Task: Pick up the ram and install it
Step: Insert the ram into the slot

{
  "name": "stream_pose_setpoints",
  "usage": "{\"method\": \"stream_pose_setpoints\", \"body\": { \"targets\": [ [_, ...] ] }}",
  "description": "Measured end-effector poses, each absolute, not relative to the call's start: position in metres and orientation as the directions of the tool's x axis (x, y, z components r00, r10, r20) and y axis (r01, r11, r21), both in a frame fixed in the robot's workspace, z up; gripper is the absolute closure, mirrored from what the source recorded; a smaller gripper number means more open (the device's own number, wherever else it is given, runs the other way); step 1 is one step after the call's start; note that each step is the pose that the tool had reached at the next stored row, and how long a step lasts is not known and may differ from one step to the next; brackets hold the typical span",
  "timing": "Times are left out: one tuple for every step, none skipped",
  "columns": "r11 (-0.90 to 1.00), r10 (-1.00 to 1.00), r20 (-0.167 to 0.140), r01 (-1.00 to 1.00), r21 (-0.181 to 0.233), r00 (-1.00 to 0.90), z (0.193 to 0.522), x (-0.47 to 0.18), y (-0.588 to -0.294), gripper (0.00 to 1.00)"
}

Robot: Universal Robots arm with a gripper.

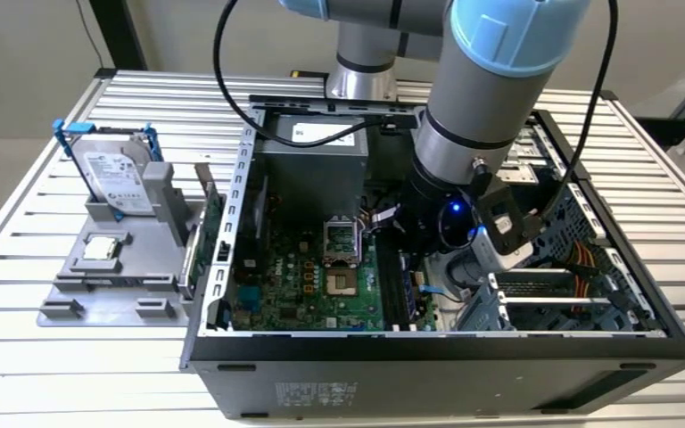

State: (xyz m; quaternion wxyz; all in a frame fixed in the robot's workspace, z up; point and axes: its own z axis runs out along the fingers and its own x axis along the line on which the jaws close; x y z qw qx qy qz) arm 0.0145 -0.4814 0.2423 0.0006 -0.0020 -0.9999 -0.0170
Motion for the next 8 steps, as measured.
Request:
{"method": "stream_pose_setpoints", "body": {
  "targets": [
    [0.999, 0.004, 0.001, 0.004, 0.034, -1.0, 0.2423, 0.0145, -0.4814, 1.0],
    [0.999, 0.004, 0.001, 0.004, 0.034, -1.0, 0.2423, 0.0145, -0.4814, 1.0],
    [0.999, 0.004, 0.001, 0.004, 0.034, -1.0, 0.2423, 0.0145, -0.4814, 1.0],
    [0.999, 0.004, 0.001, 0.004, 0.035, -1.0, 0.2423, 0.0145, -0.4814, 1.0],
    [0.999, 0.004, 0.001, 0.004, 0.035, -1.0, 0.2423, 0.0145, -0.4814, 1.0],
    [0.999, 0.004, 0.001, 0.004, 0.035, -1.0, 0.2423, 0.0145, -0.4814, 1.0],
    [0.999, 0.004, 0.001, 0.004, 0.035, -1.0, 0.2423, 0.0145, -0.4814, 1.0],
    [0.999, 0.004, 0.001, 0.004, 0.035, -1.0, 0.2423, 0.0145, -0.4814, 1.0]
  ]
}}
